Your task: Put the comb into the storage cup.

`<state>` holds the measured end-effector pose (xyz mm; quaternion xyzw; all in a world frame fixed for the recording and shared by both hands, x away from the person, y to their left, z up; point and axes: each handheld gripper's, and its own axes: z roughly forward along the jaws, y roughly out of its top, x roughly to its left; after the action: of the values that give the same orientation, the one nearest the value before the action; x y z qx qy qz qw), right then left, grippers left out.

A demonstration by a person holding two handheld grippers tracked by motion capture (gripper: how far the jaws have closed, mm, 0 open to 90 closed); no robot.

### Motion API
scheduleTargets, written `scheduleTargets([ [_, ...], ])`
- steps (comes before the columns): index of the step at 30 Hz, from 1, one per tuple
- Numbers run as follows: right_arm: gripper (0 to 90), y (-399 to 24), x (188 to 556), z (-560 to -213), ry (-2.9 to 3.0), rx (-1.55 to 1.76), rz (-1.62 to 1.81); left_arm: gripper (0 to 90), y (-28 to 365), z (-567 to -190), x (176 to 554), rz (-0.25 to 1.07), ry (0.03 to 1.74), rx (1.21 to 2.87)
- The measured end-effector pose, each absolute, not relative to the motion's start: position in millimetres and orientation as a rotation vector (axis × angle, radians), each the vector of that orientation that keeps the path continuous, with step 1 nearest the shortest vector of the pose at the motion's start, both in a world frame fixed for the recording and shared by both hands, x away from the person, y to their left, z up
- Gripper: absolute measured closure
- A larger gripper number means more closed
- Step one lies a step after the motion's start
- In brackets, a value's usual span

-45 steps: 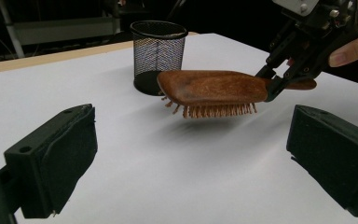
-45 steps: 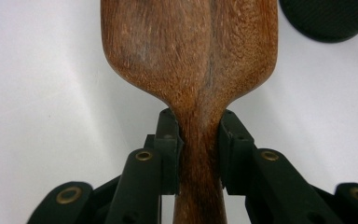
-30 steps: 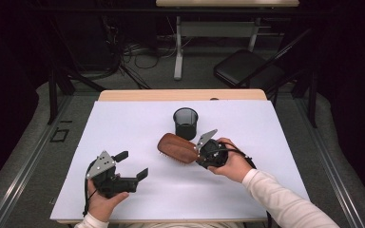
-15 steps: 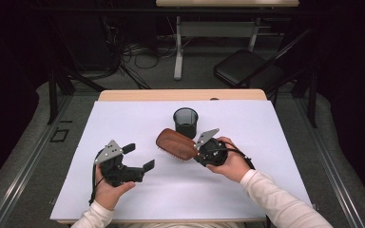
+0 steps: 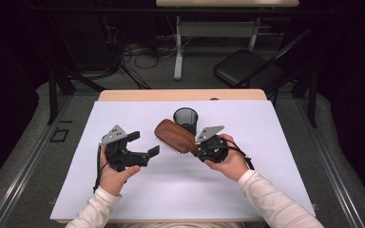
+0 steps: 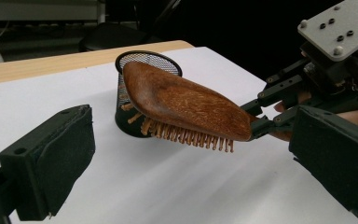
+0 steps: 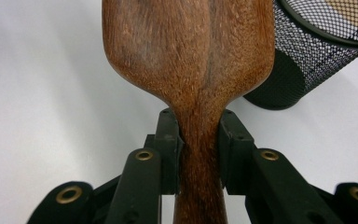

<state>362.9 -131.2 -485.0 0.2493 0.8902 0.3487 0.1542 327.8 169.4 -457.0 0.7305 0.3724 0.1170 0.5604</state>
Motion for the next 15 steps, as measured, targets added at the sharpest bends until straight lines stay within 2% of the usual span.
scheduleTargets([
  [15,72.9,-133,364,-478,2.444,0.757,1.107,0.8,170,-439,354,0.256,0.964,1.635],
])
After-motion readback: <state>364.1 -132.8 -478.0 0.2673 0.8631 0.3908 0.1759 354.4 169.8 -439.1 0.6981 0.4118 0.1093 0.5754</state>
